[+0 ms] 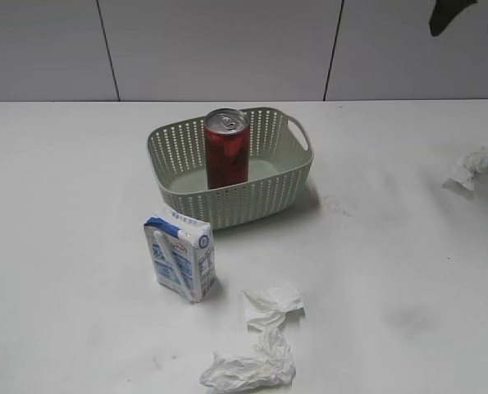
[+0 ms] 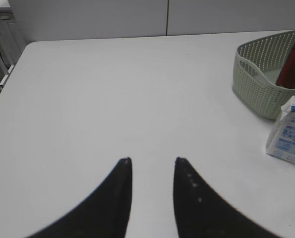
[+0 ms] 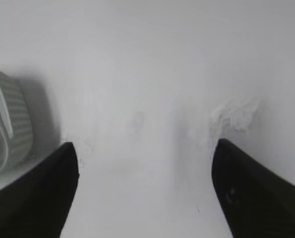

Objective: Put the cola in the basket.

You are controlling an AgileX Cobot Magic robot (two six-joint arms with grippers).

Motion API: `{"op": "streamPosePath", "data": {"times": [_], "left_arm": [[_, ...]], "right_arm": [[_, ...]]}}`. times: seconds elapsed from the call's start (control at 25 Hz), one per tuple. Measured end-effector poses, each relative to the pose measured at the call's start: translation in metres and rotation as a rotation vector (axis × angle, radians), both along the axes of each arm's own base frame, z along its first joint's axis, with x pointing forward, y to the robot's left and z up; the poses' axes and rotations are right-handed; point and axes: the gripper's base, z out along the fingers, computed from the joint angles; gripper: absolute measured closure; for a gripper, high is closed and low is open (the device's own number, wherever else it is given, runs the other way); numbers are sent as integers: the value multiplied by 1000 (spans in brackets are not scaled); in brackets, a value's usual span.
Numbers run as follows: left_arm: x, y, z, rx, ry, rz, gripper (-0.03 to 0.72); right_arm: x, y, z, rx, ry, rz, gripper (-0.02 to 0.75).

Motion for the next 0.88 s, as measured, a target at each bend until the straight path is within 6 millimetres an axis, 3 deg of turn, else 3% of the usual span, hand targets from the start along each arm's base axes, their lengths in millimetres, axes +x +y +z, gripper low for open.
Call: {"op": "streamPosePath", "data": {"times": [0.2,0.44,0.68,0.88], "left_arm": [[0,0,0,0,0,0,459],[0,0,0,0,0,0,459],[0,0,0,0,0,0,459],[0,0,0,0,0,0,459]], "right_arm": [[-44,-7,9,-5,35,2,138],[-118,-15,14,-5,73,5,147],[-191,-24,-12,-12,148,4,147],[-236,-29,-34,-12,144,-1,148]]}}
